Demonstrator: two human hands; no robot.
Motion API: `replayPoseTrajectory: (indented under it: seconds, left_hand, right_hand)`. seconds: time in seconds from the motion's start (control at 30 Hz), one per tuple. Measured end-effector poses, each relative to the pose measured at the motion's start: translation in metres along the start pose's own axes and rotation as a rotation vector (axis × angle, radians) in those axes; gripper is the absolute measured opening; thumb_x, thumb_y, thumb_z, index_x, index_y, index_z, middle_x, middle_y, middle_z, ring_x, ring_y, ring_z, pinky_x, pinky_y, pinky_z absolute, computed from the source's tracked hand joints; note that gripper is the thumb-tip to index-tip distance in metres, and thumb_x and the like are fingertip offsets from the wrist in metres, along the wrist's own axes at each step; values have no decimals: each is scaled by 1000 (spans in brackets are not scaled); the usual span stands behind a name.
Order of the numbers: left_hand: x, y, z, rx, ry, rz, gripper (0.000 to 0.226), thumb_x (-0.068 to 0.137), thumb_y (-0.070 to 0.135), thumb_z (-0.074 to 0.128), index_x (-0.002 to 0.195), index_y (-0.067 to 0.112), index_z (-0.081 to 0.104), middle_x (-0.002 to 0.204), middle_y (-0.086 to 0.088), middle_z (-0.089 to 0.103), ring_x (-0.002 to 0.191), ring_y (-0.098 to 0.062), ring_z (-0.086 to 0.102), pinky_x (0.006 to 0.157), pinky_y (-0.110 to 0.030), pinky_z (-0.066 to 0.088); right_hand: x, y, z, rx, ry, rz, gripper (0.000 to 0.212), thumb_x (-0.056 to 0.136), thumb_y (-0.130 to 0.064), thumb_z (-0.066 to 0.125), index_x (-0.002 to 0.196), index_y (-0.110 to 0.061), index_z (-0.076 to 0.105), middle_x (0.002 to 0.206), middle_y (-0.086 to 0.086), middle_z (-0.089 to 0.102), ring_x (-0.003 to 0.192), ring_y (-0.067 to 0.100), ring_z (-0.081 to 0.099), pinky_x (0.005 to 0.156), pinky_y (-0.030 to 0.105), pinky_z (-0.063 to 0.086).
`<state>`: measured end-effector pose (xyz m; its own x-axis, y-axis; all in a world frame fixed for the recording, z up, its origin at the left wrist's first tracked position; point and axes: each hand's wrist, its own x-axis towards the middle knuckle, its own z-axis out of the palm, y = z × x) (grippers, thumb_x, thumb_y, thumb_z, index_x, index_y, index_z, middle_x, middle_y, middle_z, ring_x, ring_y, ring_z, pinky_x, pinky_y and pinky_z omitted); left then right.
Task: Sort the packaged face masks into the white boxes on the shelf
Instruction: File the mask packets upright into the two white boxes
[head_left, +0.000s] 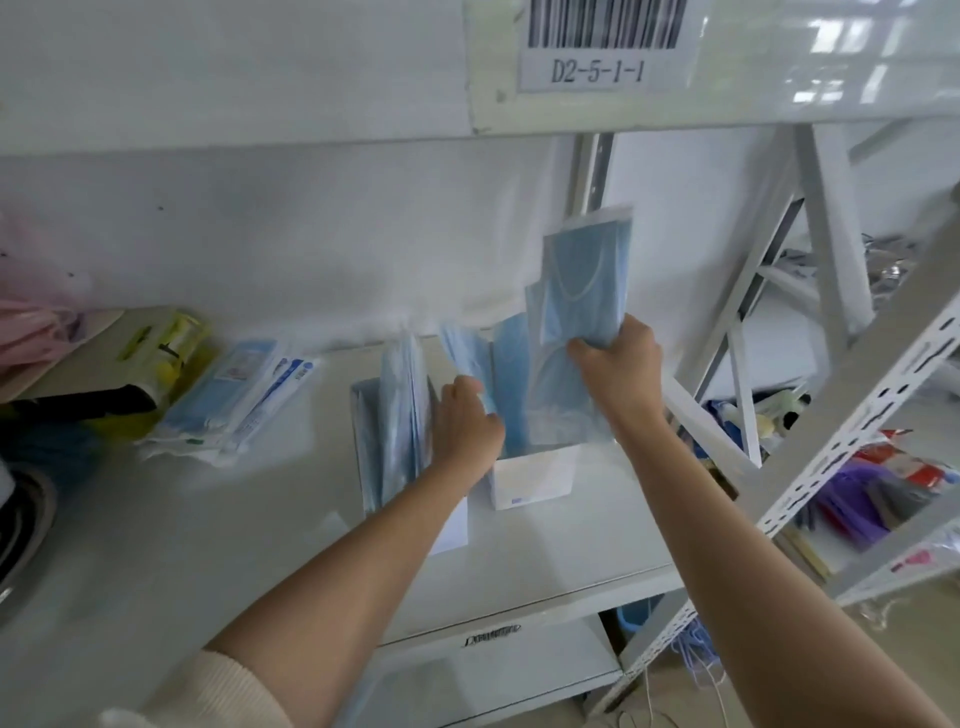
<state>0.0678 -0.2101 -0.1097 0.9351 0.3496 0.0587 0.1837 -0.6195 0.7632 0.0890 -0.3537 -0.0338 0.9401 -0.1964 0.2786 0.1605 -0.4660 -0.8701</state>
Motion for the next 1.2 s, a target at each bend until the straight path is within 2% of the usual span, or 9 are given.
replayPoseTrajectory:
  seconds: [0.13, 0.23, 0.33, 0.43, 0.63, 0.8, 0.9, 1.0, 1.2]
  left_hand:
    - [-2, -2, 4, -174, 44, 97, 37, 74, -8, 43, 97, 20, 35, 100, 1, 43, 86, -23, 49, 70, -32, 37]
    - [0, -8, 6, -141, -154, 145, 45, 76, -7, 40, 111, 21, 36, 117, 0, 55, 106, -27, 56, 89, -42, 47]
    - [4, -15, 7, 364, -243, 255, 53, 84, 4, 40, 133, 24, 44, 145, -1, 44, 142, -23, 27, 117, -44, 16]
    - [7, -19, 8, 614, -295, 310, 49, 93, 18, 33, 142, 22, 38, 157, 2, 25, 148, -21, 3, 117, -53, -4]
    - [3, -26, -6, 397, -54, 346, 19, 91, 12, 38, 99, 19, 54, 110, 0, 61, 103, -24, 58, 91, -28, 31]
    - [0, -27, -10, 458, -44, 397, 28, 95, 21, 40, 120, 16, 50, 116, -3, 63, 105, -25, 59, 95, -33, 34]
    - [-3, -25, -7, 520, -22, 448, 30, 98, 23, 36, 125, 15, 48, 121, -3, 58, 109, -25, 56, 94, -31, 32]
    - [-5, -24, -7, 564, -34, 467, 31, 99, 24, 34, 126, 14, 45, 121, -4, 54, 106, -25, 54, 94, -30, 32]
    - [-5, -25, -7, 561, -64, 448, 27, 97, 21, 34, 120, 12, 45, 113, -5, 56, 98, -26, 55, 89, -29, 34]
  right_hand:
    - [2, 4, 4, -5, -18, -29, 15, 73, -15, 60, 88, -16, 57, 69, -5, 58, 59, 5, 55, 35, 8, 32]
    - [5, 6, 6, -19, -44, -43, 15, 73, -16, 60, 88, -15, 57, 71, -2, 60, 60, 10, 58, 42, 18, 37]
    - [8, 4, 11, -39, -51, -66, 17, 75, -17, 59, 91, -11, 59, 74, 2, 61, 65, 19, 59, 50, 22, 42]
    - [10, -1, 21, -60, -31, -110, 16, 77, -18, 58, 91, -9, 58, 76, 4, 62, 69, 25, 60, 57, 32, 49]
    - [3, 7, 61, -256, -72, -145, 8, 87, -14, 50, 91, -8, 46, 88, 10, 56, 81, 32, 58, 62, 38, 46]
    - [0, 14, 80, -578, -403, -49, 19, 84, -11, 50, 101, -12, 41, 94, 12, 54, 101, 38, 55, 69, 35, 40]
    - [-2, 13, 87, -630, -440, -51, 27, 83, -10, 51, 107, -12, 39, 79, 6, 44, 90, 36, 55, 67, 35, 39]
    - [2, 10, 92, -770, -576, -28, 29, 87, -13, 48, 115, -6, 47, 96, 12, 54, 94, 33, 55, 71, 35, 43]
    - [10, 11, 104, -843, -718, 38, 17, 91, -16, 44, 97, -3, 53, 82, 11, 55, 68, 22, 50, 65, 31, 44]
